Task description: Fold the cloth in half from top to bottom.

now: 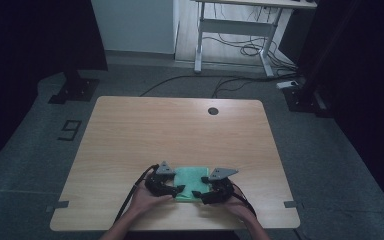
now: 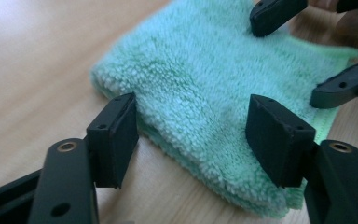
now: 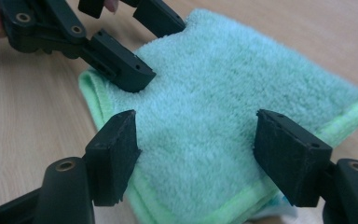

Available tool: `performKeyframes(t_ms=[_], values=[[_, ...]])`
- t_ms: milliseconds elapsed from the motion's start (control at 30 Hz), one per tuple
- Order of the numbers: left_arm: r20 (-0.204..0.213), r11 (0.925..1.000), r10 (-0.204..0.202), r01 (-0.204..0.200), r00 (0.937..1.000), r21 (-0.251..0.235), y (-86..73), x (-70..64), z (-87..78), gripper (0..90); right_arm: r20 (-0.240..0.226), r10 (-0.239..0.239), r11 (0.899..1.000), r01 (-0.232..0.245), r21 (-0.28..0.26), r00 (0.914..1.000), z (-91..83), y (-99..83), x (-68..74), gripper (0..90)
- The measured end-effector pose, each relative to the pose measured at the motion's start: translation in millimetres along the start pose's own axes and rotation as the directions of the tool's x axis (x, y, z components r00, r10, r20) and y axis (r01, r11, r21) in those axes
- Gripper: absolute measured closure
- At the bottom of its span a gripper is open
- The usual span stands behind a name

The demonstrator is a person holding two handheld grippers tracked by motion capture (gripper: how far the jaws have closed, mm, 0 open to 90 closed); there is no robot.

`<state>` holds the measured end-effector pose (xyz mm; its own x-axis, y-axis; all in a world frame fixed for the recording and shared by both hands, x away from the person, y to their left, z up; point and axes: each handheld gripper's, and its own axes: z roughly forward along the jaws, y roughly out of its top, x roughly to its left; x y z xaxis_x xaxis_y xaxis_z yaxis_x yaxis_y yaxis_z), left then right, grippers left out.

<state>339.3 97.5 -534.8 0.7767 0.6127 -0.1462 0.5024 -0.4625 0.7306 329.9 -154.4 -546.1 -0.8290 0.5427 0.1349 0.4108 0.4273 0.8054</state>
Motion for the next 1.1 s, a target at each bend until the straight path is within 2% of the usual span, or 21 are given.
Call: performKeyframes(t_ms=[167, 233, 300, 333, 367, 500, 633, 733, 867, 1000, 1100], values=[[0.007, 0.9985, 0.025, -0.025, 0.9997, -0.048, 16.2, -1.7, -2.8, 36.6, 0.017, 0.004, 1.000, -0.003, -0.027, 0.9998, 3.0, 12.4, -8.6, 30.6], [0.018, 0.9989, 0.031, -0.030, 0.9994, -0.035, 21.2, -1.9, 3.2, 36.8, 0.011, 0.008, 1.000, -0.007, -0.028, 0.9999, 6.4, 16.5, -11.8, 31.1], [-0.005, 0.9994, 0.035, -0.035, 0.9994, -0.009, 23.6, -1.3, 10.4, 39.1, 0.017, -0.004, 1.000, 0.004, -0.014, 0.9998, 11.4, 18.8, -14.1, 31.6], [0.000, 0.9997, 0.025, -0.025, 0.9997, 0.004, 24.3, 1.0, 12.9, 39.0, 0.028, -0.010, 1.000, 0.010, -0.001, 0.9996, 13.9, 18.8, -15.9, 31.4], [0.008, 0.9998, 0.016, -0.016, 0.9998, 0.009, 24.3, 3.2, 15.0, 38.3, 0.028, -0.002, 1.000, 0.001, 0.006, 0.9996, 15.9, 18.0, -18.3, 31.3], [-0.004, 0.9988, 0.017, -0.017, 0.9998, 0.046, 21.9, 7.5, 22.1, 37.7, 0.042, 0.014, 1.000, -0.015, 0.019, 0.9990, 19.9, 13.7, -22.6, 30.3], [0.008, 0.9988, 0.007, -0.007, 0.9999, 0.048, 19.9, 10.6, 24.3, 38.0, 0.043, 0.011, 1.000, -0.011, 0.012, 0.9990, 20.1, 11.1, -22.8, 30.4], [-0.001, 0.9988, 0.010, -0.010, 1.0000, 0.048, 20.2, 10.3, 22.1, 37.5, 0.048, 0.007, 1.000, -0.007, 0.011, 0.9988, 19.9, 11.4, -21.8, 30.2], [-0.010, 0.9999, 0.015, -0.015, 0.9998, 0.007, 19.6, 7.5, 8.5, 36.8, 0.046, 0.006, 1.000, -0.005, -0.007, 0.9989, 12.4, 12.6, -16.4, 29.6], [0.006, 0.9995, 0.031, -0.031, 0.9995, 0.007, 14.2, 0.2, 0.5, 36.4, 0.036, -0.020, 1.000, 0.020, -0.003, 0.9992, 5.2, 8.8, -5.0, 29.0], [0.029, 0.9987, 0.045, -0.046, 0.9986, 0.021, 6.5, -6.9, -1.0, 35.3, 0.035, -0.021, 1.000, 0.021, 0.006, 0.9992, 2.7, 3.6, -0.7, 28.8]])
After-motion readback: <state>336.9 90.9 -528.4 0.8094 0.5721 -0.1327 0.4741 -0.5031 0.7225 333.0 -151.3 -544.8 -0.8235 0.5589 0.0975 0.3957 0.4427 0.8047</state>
